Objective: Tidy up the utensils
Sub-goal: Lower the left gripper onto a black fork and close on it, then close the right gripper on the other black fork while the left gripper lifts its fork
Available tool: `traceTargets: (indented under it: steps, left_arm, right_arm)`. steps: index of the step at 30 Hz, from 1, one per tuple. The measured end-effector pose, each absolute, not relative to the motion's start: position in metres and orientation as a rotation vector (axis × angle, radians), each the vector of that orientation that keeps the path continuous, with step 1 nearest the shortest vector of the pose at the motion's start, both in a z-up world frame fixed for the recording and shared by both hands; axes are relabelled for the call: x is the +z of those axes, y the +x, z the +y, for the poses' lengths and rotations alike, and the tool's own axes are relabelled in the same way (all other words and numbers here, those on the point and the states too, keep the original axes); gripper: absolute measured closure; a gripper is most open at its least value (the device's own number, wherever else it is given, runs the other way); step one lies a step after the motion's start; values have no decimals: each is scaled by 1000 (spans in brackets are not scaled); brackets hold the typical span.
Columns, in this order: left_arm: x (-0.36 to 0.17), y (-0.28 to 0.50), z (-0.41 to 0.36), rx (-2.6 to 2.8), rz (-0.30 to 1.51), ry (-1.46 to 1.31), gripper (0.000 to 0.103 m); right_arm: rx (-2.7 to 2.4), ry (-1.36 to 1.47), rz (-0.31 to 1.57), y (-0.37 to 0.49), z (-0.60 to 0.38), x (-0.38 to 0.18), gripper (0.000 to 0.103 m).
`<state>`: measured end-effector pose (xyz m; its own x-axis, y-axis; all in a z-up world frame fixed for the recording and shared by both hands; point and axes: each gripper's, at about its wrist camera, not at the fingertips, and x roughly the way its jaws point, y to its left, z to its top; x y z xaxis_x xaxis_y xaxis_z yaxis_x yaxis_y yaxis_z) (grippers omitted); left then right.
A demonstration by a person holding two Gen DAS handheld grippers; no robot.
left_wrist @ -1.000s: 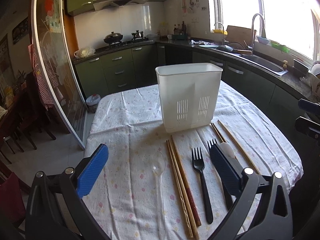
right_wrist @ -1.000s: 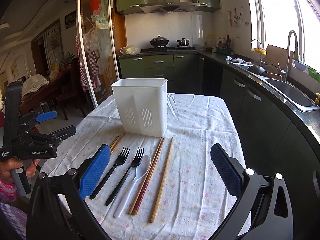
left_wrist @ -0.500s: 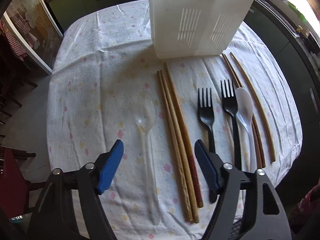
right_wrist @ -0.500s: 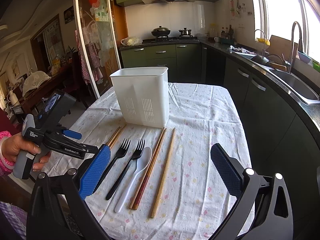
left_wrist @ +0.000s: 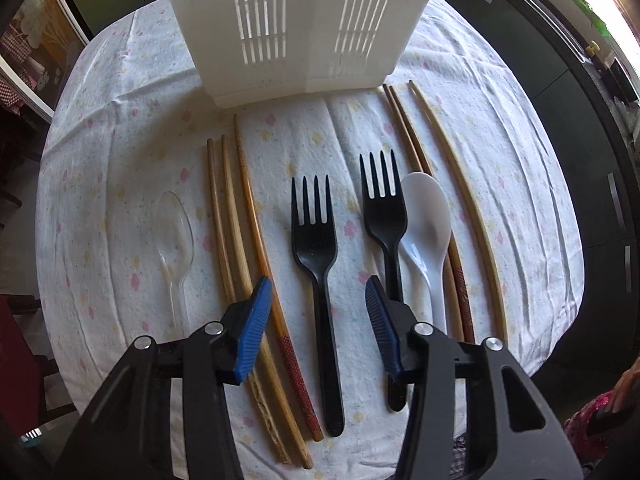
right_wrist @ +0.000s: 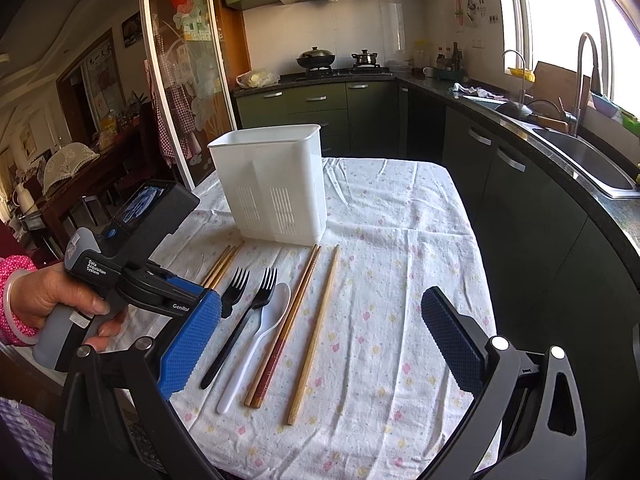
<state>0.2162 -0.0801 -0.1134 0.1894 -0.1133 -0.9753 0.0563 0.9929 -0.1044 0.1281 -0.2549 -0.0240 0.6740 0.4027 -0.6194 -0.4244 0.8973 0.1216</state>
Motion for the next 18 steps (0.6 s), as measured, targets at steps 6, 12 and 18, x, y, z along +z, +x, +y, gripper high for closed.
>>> traceTargets:
  steps: [6,12,18]
  left_arm:
    - [-119,217,-90,-120,1409,-50,60]
    - [-125,218,-92,-94,1412,-18,77]
    - [-118,223,-81,-113,1385,-49,95]
  right_arm:
    - [475,-22,695,129,-257,-26,4]
    - [490,-40,703,128,-249,-25,4]
    - [514,-82,783,138,-228,-28,4]
